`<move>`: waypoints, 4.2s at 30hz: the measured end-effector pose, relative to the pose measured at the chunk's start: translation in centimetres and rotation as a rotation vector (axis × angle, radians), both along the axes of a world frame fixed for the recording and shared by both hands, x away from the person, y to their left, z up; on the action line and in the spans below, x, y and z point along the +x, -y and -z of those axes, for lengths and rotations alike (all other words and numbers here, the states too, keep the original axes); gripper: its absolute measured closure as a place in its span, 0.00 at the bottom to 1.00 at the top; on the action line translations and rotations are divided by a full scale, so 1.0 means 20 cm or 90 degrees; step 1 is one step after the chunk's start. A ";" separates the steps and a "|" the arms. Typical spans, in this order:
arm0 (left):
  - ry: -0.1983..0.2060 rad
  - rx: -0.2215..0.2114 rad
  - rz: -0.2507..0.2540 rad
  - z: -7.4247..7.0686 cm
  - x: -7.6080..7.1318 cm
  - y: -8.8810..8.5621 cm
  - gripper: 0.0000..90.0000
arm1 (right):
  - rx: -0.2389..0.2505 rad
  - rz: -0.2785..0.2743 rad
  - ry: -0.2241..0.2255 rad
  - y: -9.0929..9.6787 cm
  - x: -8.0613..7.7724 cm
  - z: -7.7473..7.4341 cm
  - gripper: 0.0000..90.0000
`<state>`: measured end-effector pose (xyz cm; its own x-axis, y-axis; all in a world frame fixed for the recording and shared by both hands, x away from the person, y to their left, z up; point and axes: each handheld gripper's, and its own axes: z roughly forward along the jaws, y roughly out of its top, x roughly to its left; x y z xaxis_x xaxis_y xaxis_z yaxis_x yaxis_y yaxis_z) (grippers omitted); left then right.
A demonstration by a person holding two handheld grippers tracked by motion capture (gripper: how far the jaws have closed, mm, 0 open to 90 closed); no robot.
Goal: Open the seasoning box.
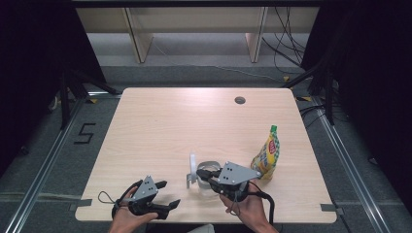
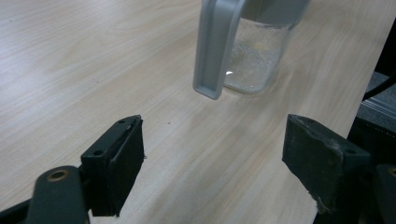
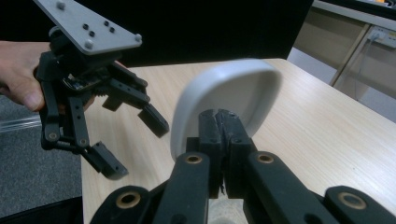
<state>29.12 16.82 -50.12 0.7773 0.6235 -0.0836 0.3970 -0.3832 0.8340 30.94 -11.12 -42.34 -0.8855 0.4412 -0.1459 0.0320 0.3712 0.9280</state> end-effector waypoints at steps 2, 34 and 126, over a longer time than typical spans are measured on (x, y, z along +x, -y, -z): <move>0.008 0.005 0.006 0.00 0.00 0.01 0.22 | -0.004 -0.006 -0.005 -0.01 -0.01 0.01 0.99; 0.006 0.018 -0.022 0.00 0.00 -0.01 0.20 | 0.037 0.156 -0.066 0.60 -0.22 0.13 0.61; -0.006 0.035 -0.011 0.03 0.00 0.00 0.22 | 0.112 0.377 -0.083 0.82 0.19 0.39 0.18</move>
<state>29.17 16.80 -50.64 0.7660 0.6404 -0.0556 0.4114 -0.4220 0.8079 34.65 -27.60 -50.24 -0.4895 0.8695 0.0660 0.3025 0.0983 0.9481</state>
